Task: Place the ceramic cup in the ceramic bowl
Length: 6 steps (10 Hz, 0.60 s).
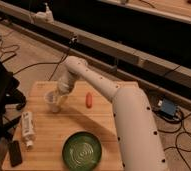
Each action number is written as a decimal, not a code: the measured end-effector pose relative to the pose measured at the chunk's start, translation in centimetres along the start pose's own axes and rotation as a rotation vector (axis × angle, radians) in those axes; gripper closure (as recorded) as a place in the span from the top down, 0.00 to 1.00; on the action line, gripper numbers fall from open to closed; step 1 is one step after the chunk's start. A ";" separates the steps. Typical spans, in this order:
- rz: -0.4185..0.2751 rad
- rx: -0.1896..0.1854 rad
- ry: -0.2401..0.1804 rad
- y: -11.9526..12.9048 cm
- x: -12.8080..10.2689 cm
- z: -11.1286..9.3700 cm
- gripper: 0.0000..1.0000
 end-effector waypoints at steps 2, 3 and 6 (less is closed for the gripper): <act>0.002 0.005 0.000 0.1 0.3 -0.4 0.01; -0.001 0.010 0.000 0.2 0.3 -0.7 0.00; -0.022 0.050 -0.006 0.1 -0.3 -2.6 0.00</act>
